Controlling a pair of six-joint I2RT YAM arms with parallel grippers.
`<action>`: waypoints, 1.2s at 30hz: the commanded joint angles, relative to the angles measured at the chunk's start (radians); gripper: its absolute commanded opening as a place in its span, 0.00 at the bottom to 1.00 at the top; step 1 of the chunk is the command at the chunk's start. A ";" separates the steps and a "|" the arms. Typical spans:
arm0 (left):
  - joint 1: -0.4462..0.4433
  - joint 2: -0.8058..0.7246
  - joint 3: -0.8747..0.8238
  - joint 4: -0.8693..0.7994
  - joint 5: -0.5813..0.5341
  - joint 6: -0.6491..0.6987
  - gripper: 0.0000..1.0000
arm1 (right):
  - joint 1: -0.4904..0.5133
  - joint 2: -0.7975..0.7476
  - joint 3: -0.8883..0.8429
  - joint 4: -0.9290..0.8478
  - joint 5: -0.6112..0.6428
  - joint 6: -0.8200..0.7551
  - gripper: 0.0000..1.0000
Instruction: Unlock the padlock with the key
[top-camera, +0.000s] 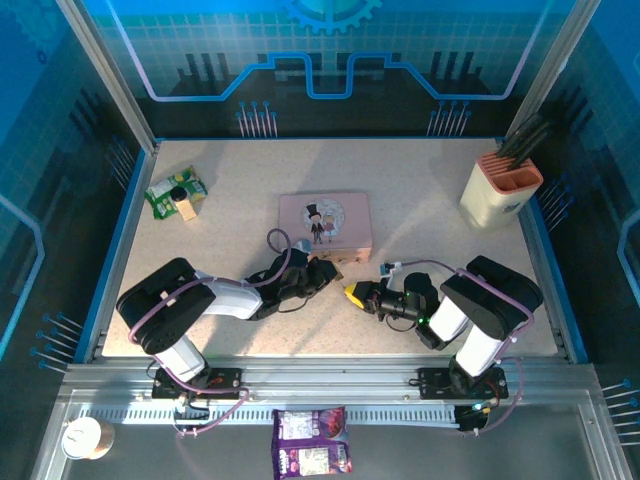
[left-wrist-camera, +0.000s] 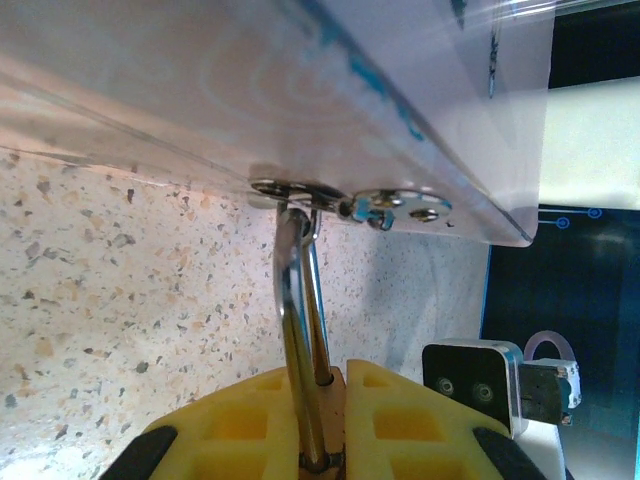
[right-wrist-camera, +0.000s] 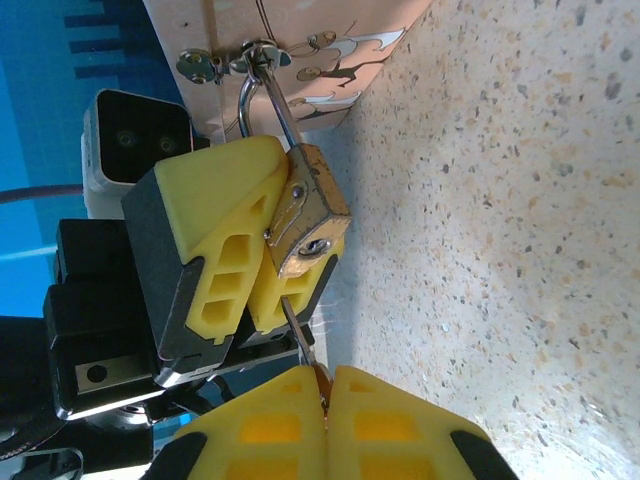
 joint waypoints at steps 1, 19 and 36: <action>-0.016 -0.011 -0.004 0.113 0.067 -0.073 0.11 | -0.013 0.013 0.022 0.032 -0.035 0.029 0.00; -0.030 -0.034 -0.023 0.145 0.051 -0.078 0.11 | -0.038 0.035 0.004 0.032 -0.042 0.059 0.00; -0.046 -0.042 -0.035 0.156 0.041 -0.082 0.11 | -0.039 0.048 0.004 0.032 -0.035 0.069 0.00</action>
